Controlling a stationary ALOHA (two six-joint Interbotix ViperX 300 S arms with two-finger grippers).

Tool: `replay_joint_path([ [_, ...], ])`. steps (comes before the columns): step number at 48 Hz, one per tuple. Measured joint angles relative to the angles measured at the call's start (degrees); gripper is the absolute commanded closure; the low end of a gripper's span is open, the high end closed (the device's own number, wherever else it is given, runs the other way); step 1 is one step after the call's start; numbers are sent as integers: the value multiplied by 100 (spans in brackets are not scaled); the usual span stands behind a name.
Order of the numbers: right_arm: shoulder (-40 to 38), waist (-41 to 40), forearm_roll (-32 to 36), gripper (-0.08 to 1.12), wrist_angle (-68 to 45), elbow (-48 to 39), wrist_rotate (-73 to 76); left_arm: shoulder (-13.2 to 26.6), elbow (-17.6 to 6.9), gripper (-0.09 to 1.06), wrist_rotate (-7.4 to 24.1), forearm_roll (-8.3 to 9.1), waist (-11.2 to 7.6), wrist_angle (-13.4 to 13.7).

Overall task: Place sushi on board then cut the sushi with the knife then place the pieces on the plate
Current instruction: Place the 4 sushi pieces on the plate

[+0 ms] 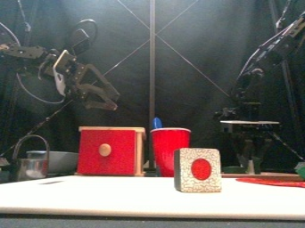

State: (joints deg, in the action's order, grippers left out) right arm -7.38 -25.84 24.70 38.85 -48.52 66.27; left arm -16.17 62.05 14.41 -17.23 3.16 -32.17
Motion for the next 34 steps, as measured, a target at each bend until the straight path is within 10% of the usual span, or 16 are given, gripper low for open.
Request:
replay_joint_path([
  [18,-984,369,-149,24,853,105,62,0,0,-2,0,18,0,0],
  [34,-439,2988,-615,24,-334,940,-334,0,-88,-2,0,18,0,0],
])
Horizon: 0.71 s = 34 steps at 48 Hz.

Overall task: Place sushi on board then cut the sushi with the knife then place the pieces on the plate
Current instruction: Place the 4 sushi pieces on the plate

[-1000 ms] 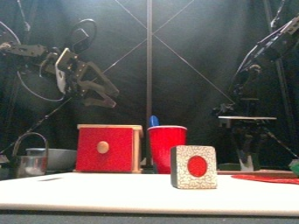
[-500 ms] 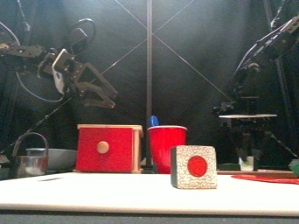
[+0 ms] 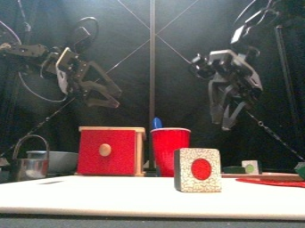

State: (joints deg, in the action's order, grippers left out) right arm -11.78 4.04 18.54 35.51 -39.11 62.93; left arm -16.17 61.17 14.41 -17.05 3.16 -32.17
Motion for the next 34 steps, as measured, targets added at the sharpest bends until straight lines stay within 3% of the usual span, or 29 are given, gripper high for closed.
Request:
replay_joint_path([
  [14,1424,1222,-413,22,-352,1406,-1670,9,-9,-2,-9,-18,0,0],
  [34,2584,1310,-1441,22,448,2382,-4017,9,-79,-2,-26,-114,-35,0],
])
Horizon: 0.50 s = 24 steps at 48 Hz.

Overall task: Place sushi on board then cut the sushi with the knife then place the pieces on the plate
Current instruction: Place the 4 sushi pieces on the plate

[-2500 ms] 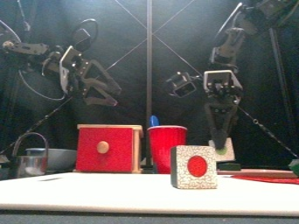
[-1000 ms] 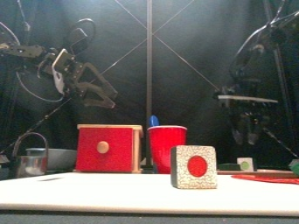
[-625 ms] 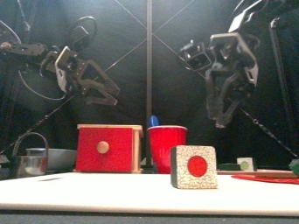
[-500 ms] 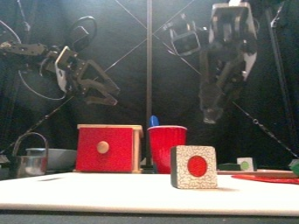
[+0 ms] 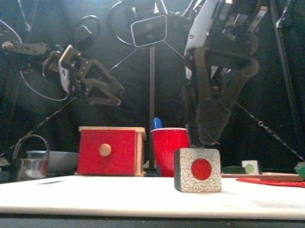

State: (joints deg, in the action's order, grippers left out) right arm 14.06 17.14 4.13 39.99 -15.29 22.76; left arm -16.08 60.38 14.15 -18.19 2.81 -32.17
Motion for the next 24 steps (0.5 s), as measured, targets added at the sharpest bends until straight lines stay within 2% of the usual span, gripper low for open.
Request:
replay_joint_path([
  [11,290,-9,-141,28,-26,105,-202,35,9,-2,0,-18,0,0],
  [24,404,-167,141,54,-123,114,-70,44,9,-2,0,-35,-9,9],
])
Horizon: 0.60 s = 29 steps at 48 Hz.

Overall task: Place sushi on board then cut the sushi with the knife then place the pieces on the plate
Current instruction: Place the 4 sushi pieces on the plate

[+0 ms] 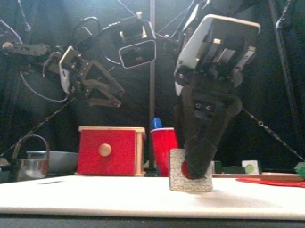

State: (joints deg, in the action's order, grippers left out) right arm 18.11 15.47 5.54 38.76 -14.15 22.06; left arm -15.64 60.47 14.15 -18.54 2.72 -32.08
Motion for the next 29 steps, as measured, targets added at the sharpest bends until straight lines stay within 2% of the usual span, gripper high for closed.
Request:
replay_joint_path([
  [7,-123,-114,0,54,185,-132,167,-9,-9,-2,0,0,0,-9],
  [13,-624,-413,132,54,554,-624,835,0,-9,-2,0,9,0,-9],
  [29,-3261,-1468,984,54,923,-3006,3393,-9,44,-2,9,0,-18,-9],
])
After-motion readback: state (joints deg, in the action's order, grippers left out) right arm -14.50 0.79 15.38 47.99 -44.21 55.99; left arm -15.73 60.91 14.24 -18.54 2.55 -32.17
